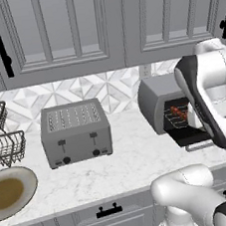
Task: Pick up the kebab skewer and baguette bread, and place them inside the toaster oven. Close the toaster oven door and start by setting the timer.
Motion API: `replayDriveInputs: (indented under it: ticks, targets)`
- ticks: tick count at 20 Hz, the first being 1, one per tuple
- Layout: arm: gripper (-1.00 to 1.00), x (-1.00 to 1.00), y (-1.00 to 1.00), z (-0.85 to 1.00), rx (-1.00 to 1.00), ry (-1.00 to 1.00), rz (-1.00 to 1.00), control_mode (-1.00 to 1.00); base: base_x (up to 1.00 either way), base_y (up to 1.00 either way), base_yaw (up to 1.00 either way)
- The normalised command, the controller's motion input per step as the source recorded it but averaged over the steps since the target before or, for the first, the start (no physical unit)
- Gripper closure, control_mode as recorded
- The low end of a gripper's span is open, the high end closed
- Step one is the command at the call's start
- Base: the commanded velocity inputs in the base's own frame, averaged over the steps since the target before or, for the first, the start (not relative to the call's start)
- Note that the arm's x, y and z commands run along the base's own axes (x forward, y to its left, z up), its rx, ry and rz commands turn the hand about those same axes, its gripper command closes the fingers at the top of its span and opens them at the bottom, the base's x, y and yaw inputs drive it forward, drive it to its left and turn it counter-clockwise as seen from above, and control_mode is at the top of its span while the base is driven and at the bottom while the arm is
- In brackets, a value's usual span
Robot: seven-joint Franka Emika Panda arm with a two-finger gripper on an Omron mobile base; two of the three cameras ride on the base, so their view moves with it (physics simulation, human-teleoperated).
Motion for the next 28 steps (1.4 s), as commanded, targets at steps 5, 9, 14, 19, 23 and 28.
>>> replayDriveInputs:
  ticks: [5, 9, 14, 19, 23, 28]
  targets:
    - [1.00, 0.33, -1.00, 0.05, 0.06, 0.04, 0.06, -1.00, 0.00, 0.00, 0.00]
    - [1.00, 0.36, -0.93, -0.18, 0.07, 0.00, 0.20, -1.00, 0.00, 0.00, 0.00]
    - [1.00, 0.55, -0.72, -0.07, 0.11, 0.00, 0.22, -1.00, 0.00, 0.00, 0.00]
    - [1.00, 0.53, -0.19, -0.25, 0.14, 0.00, 0.29, -1.00, 0.00, 0.00, 0.00]
    - [1.00, 0.37, -0.08, -0.30, 0.15, -0.08, 0.27, -1.00, 0.00, 0.00, 0.00]
    - [1.00, 0.07, -0.31, -0.34, 0.10, -0.10, 0.13, -1.00, 0.00, 0.00, 0.00]
